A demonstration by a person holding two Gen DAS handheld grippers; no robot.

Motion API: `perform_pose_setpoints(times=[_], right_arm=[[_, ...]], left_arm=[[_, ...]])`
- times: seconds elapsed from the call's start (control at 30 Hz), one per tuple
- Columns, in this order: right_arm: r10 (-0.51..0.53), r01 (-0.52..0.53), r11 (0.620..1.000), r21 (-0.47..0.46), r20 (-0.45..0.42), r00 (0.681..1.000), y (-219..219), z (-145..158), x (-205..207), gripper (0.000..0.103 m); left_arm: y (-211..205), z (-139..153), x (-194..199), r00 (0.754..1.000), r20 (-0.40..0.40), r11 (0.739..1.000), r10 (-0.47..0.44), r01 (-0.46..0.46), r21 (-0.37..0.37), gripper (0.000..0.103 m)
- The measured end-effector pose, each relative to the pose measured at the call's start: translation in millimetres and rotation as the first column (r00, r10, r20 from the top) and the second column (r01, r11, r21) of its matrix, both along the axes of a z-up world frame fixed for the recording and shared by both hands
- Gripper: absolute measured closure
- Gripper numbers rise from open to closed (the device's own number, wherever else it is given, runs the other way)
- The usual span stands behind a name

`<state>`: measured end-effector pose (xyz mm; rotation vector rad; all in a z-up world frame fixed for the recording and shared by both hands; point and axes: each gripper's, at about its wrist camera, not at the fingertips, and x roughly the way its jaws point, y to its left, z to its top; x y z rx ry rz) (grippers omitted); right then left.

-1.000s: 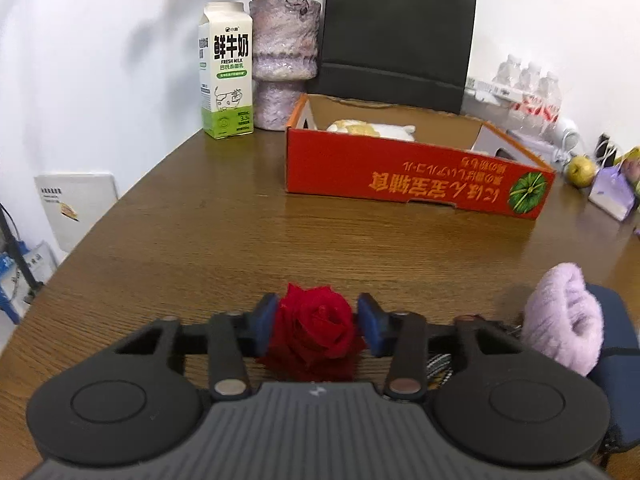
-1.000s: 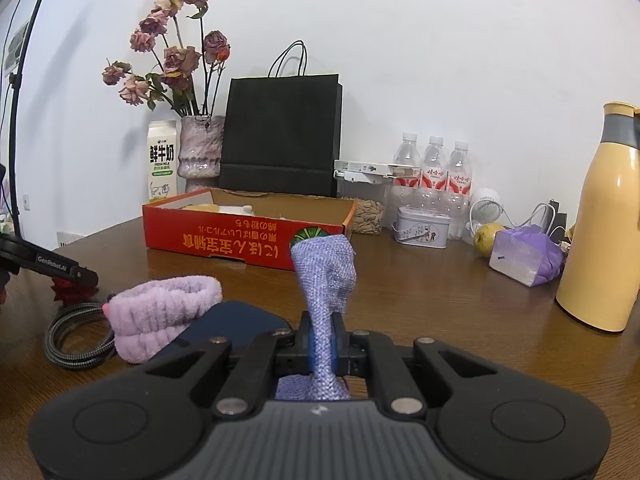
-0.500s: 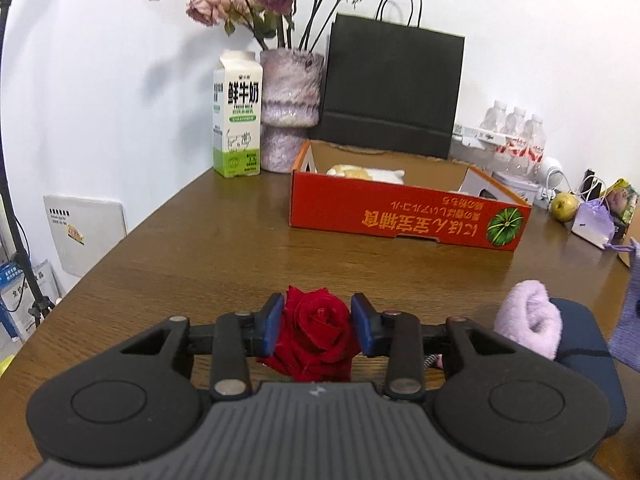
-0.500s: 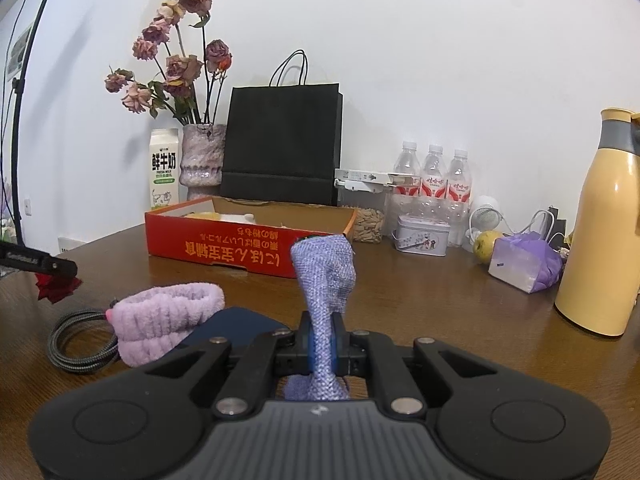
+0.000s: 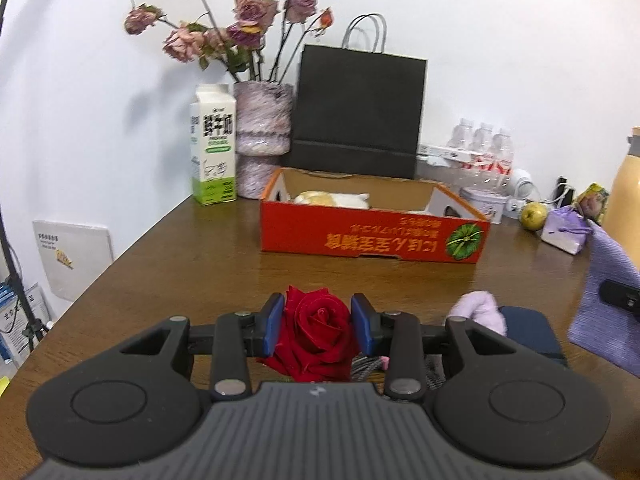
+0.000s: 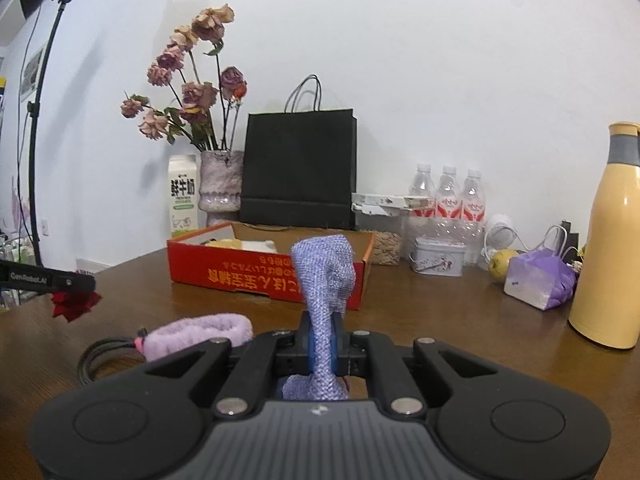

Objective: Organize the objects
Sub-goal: 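Carry the red rose and lilac pouch with both tools over the box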

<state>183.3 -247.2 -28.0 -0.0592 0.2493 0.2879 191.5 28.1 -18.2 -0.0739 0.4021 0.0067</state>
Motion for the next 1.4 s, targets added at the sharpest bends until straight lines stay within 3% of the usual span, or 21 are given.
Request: perform_pose_setpoints(times=[0.67, 1.4], right_arm=[[0.074, -0.075, 0.997, 0.008, 0.058, 0.996, 38, 37, 19, 0.097], [0.126, -0.126, 0.992, 0.002, 0.042, 0.991, 75, 56, 90, 0.097]], left_arm=[[-27, 25, 24, 0.998, 0.024, 0.998, -0.064, 0.064, 0.009, 0.065], [-38, 45, 92, 0.995, 0.05, 0.996, -0.083, 0.083, -0.005, 0.065]])
